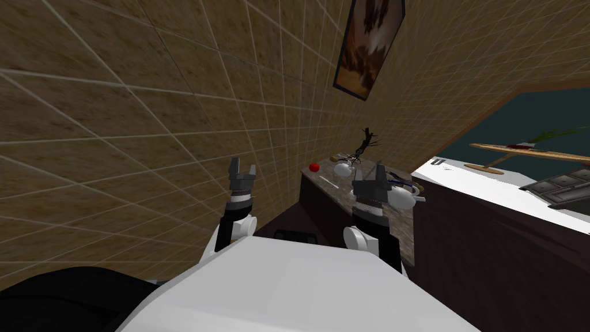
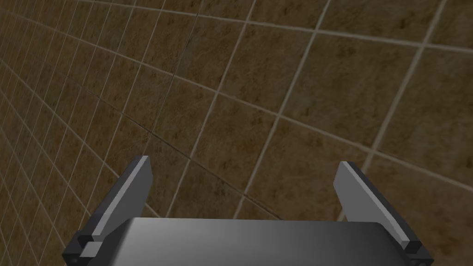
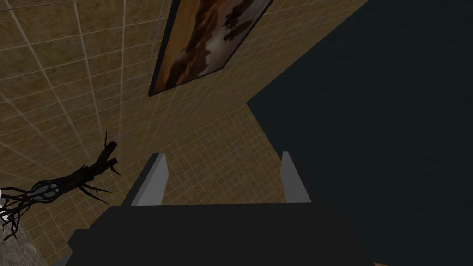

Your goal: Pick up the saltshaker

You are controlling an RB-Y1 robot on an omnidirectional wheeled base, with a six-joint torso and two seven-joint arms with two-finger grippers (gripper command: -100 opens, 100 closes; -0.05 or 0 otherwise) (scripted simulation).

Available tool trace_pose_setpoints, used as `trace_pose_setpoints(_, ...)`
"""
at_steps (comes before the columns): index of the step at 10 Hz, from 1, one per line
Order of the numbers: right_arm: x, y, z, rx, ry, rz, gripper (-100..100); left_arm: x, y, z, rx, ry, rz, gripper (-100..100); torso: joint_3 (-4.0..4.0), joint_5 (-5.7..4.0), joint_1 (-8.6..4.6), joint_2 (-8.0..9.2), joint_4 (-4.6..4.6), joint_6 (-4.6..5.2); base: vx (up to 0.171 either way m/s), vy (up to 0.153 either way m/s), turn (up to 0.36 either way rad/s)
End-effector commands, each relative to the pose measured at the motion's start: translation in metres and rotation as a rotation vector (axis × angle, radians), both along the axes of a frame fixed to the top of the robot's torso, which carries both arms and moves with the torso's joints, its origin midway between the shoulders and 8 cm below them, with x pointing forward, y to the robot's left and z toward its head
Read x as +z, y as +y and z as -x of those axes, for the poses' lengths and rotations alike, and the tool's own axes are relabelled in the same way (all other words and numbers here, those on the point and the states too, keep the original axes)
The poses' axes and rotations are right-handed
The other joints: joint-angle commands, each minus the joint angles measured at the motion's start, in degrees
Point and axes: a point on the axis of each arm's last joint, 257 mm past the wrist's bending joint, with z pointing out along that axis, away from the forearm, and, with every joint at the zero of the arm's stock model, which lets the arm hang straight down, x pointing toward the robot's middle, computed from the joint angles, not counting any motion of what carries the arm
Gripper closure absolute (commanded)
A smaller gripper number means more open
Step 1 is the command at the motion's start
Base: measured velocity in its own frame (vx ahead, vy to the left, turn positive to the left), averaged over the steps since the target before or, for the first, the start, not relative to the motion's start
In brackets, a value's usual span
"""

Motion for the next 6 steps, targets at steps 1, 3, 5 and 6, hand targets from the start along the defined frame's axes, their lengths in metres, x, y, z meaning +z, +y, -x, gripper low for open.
trace_pose_setpoints(1,-0.005,0.001,-0.001,0.002,0.019,0.034,-100,0.0,0.0,0.0,0.0,0.0,0.0,0,0.0,0.0,0.0,0.0,0.0,0.0,0.0,0.008,0.014)
trace_pose_setpoints(3,-0.018,0.001,-0.003,-0.002,0.06,0.096,-100,0.0,0.0,0.0,0.0,0.0,0.0,0,0.01,0.01,0.05,0.01,0.0,0.0,-0.001,0.025,0.02)
trace_pose_setpoints(5,-0.035,-0.004,-0.004,-0.019,0.117,0.168,-100,0.0,0.0,0.0,0.0,0.0,0.0,0,0.01,0.02,0.1,0.01,0.0,0.0,0.0,0.033,0.027)
trace_pose_setpoints(6,-0.046,-0.008,-0.004,-0.032,0.15,0.205,-100,0.0,0.0,0.0,0.0,0.0,0.0,0,0.01,0.02,0.1,0.01,0.0,0.0,-0.001,0.04,0.039)
